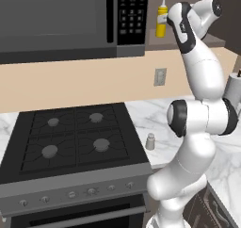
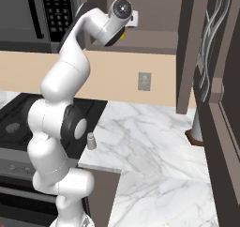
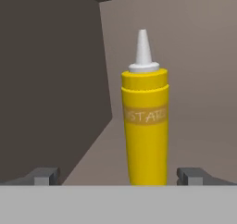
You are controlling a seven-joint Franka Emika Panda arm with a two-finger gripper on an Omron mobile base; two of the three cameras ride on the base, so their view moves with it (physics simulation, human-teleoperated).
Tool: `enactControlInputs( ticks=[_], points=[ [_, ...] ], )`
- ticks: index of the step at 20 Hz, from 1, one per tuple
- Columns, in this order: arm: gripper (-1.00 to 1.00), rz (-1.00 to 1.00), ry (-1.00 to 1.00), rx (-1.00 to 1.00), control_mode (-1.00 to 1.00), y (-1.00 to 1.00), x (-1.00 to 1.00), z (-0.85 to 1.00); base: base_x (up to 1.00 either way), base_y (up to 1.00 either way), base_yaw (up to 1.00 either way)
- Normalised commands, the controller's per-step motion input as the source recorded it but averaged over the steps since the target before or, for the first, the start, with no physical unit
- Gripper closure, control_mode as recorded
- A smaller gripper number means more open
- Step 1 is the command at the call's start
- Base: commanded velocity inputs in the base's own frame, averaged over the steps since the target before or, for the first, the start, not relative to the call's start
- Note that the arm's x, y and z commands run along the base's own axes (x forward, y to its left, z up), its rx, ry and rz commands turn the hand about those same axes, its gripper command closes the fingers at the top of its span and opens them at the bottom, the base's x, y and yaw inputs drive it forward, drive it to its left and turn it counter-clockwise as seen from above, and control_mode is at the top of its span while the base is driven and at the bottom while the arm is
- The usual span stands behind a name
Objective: Take 2 condiments from the cabinet and move them on the counter near the stove.Make sure the condiments are lined up with each other, next to each other.
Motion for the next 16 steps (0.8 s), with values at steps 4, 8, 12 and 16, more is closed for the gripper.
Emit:
enactControlInputs(
  ticks=[4, 8, 12, 16],
  points=[
    [-1.0, 0.0, 0.0, 0.0, -1.0, -0.04, 0.2, 0.0, 0.0, 0.0, 0.0],
    [-1.0, 0.0, 0.0, 0.0, -1.0, -0.04, 0.18, 0.0, 0.0, 0.0, 0.0],
    [-1.0, 0.0, 0.0, 0.0, -1.0, 0.0, 0.23, -0.03, 0.0, 0.0, 0.0],
    [-1.0, 0.0, 0.0, 0.0, -1.0, 0.0, 0.22, -0.06, 0.0, 0.0, 0.0]
  ],
)
